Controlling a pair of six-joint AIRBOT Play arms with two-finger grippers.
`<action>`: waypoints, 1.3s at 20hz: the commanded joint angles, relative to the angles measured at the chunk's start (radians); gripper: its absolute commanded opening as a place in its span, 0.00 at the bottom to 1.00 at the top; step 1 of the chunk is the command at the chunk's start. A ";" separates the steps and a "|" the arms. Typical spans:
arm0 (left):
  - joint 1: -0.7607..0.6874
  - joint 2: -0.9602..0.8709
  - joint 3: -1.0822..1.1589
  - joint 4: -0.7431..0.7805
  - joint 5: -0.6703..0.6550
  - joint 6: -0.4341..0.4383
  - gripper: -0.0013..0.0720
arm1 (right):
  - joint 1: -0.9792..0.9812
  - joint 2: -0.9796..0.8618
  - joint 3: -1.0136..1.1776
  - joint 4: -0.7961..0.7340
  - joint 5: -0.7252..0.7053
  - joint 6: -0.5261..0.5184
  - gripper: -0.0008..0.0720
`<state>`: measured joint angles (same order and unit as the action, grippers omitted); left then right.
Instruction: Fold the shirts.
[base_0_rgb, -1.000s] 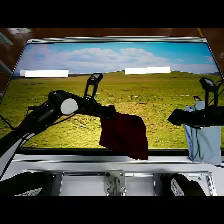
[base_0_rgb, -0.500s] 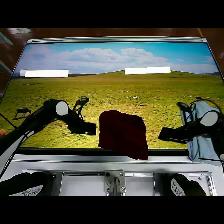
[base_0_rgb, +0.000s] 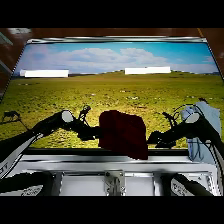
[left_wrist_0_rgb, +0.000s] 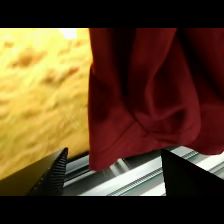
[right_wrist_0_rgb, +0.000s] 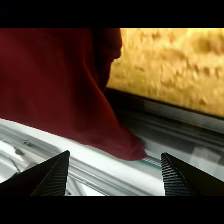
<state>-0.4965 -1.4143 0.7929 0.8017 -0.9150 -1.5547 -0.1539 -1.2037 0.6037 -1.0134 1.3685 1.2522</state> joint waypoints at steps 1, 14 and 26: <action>-0.016 -0.058 -0.006 -0.080 0.026 0.037 0.79 | 0.000 -0.078 -0.003 0.063 -0.018 -0.018 0.95; -0.057 -0.050 -0.003 -0.119 0.113 0.061 0.07 | 0.155 -0.084 -0.003 0.090 -0.150 0.004 0.25; 0.127 0.465 0.618 0.198 0.141 0.059 0.07 | 0.163 0.356 0.605 0.175 -0.022 -0.022 0.09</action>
<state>-0.4416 -1.0611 1.1759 0.9257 -0.8009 -1.4960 0.0074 -0.9707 0.9768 -0.8623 1.3994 1.2068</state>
